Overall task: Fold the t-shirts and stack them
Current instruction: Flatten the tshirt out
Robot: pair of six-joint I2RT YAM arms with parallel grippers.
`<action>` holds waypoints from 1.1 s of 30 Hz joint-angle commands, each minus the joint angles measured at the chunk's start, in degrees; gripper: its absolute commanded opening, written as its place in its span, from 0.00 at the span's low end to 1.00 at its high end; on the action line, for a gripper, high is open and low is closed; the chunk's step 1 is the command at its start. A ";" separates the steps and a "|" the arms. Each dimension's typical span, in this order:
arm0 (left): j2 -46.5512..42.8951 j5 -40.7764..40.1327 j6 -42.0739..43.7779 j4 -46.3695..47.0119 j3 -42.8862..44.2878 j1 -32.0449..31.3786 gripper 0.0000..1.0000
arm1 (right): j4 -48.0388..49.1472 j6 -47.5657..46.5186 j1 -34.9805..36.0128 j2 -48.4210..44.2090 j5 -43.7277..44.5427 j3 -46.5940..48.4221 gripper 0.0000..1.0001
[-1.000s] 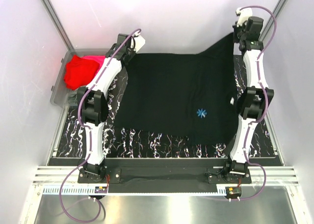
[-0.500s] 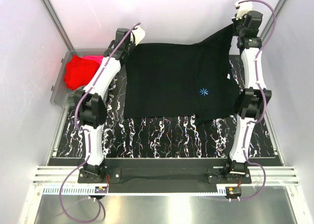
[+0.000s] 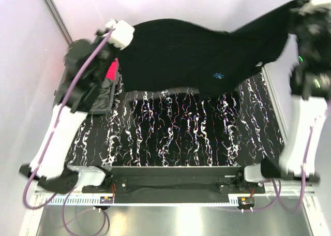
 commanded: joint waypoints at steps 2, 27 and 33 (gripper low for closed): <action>-6.26 0.44 2.97 0.59 -3.67 -0.16 0.00 | -2.16 -2.32 -0.24 -9.46 0.43 -1.78 0.00; -8.55 2.64 0.08 2.27 4.98 6.70 0.00 | -1.30 -7.95 -0.24 -4.21 4.40 17.14 0.00; -8.82 2.46 0.17 1.21 -12.98 6.70 0.00 | 6.25 -8.91 -0.24 -4.91 0.79 -7.19 0.00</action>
